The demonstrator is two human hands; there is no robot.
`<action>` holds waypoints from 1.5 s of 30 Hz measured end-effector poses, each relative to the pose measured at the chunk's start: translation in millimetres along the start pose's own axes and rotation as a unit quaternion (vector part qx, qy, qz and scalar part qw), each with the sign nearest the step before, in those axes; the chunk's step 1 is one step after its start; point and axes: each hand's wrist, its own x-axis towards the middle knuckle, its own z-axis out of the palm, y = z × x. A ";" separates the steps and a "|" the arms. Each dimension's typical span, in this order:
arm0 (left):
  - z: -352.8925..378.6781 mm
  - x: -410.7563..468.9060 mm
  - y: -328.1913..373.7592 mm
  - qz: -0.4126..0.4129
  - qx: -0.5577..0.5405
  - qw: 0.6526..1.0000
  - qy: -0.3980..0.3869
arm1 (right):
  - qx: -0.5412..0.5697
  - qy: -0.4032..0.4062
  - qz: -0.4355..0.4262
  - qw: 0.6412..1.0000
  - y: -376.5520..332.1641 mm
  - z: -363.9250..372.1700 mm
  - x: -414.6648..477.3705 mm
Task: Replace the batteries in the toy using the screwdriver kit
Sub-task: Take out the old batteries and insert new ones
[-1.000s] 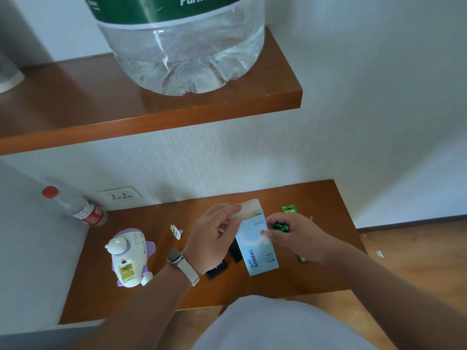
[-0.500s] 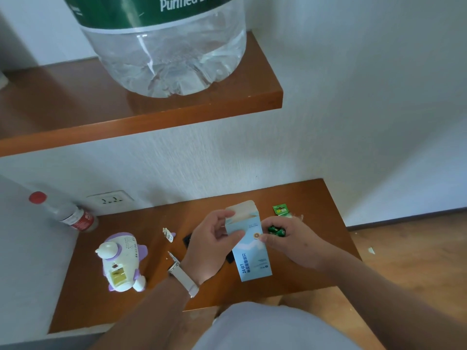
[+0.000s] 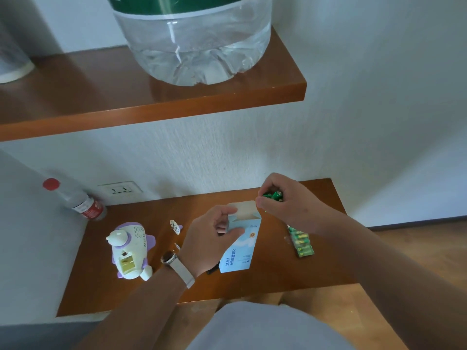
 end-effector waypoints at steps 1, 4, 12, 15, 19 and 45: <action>0.6 -0.4 -0.1 0.004 0.003 1.000 -0.003 | -0.014 -0.014 -0.009 1.000 -5.5 2.1 4.1; 2.1 -1.3 1.3 0.014 -0.017 1.000 -0.008 | -0.033 -0.065 -0.021 0.997 -17.7 8.8 15.2; 1.5 6.7 7.2 0.008 -0.093 0.995 -0.036 | -0.084 -0.092 -0.037 0.991 -16.0 11.5 31.4; 2.8 11.3 12.0 -0.003 -0.126 0.991 -0.049 | -0.100 -0.063 -0.036 0.992 -13.2 6.4 33.5; 4.5 17.5 16.0 -0.006 -0.151 0.986 -0.069 | -0.131 -0.037 -0.038 0.990 -11.1 0.9 36.1; 15.6 29.1 18.1 -0.023 -0.220 0.971 -0.086 | -0.201 -0.119 -0.028 0.972 -9.1 -7.3 26.7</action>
